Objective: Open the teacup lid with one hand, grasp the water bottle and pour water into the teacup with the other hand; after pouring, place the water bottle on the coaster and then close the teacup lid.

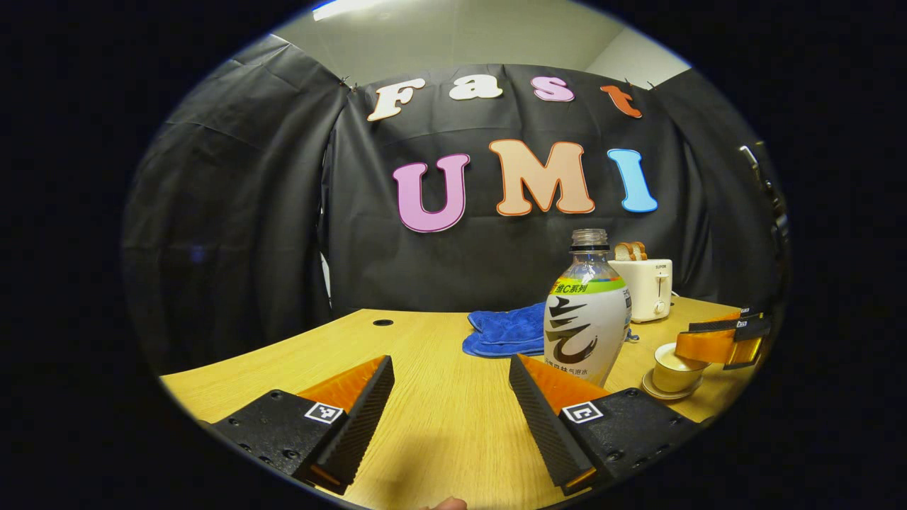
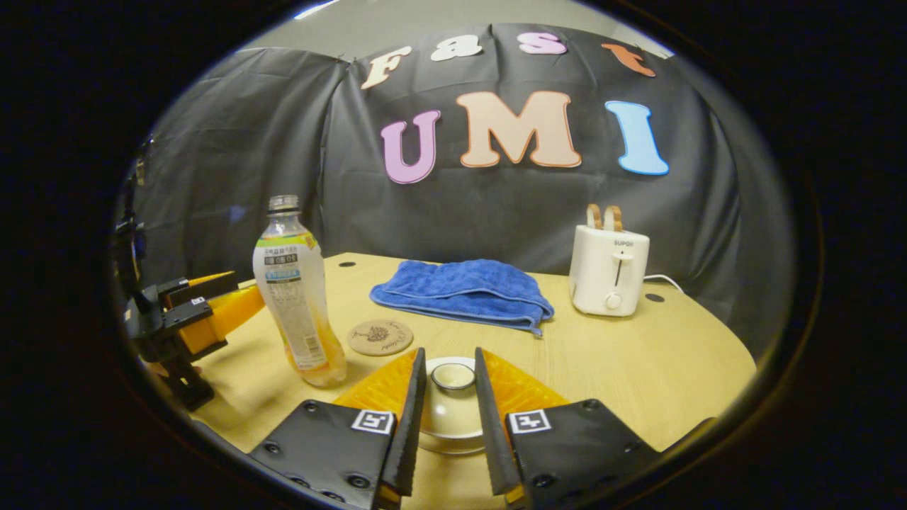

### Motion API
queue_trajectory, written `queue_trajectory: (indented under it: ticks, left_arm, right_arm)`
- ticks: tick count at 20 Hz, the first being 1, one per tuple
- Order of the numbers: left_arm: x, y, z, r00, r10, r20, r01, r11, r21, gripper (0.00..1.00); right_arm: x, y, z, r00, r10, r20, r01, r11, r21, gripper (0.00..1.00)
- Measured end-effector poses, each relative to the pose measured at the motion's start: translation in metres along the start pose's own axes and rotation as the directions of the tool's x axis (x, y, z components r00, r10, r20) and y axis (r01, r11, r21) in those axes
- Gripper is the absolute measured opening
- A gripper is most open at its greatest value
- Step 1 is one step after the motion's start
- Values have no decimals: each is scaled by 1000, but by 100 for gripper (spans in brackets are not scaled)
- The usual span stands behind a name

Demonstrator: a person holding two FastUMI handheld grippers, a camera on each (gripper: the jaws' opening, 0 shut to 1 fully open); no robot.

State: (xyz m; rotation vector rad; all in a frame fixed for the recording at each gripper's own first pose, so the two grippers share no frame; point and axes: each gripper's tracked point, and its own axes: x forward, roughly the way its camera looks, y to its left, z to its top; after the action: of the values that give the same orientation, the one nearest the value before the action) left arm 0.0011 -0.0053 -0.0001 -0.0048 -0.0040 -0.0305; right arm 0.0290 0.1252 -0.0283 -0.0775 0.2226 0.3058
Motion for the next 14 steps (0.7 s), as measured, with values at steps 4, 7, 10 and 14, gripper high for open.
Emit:
queue_trajectory:
  ticks: [4,7,10,14]
  left_arm:
    - [0,5,-1,1000,24,-3,-24,1000,1,96]
    - [0,5,-1,1000,30,-4,-30,1000,1,96]
    - [0,5,-1,999,32,-5,-32,999,1,96]
    - [1,3,-2,1000,26,-7,-26,1000,2,96]
  right_arm:
    - [1,-3,0,1000,5,-4,-5,1000,12,33]
    - [2,-2,2,1000,8,-1,-8,1000,16,33]
    - [3,-3,3,1000,4,9,-5,1000,19,33]
    - [0,-4,13,999,5,31,-6,1000,20,33]
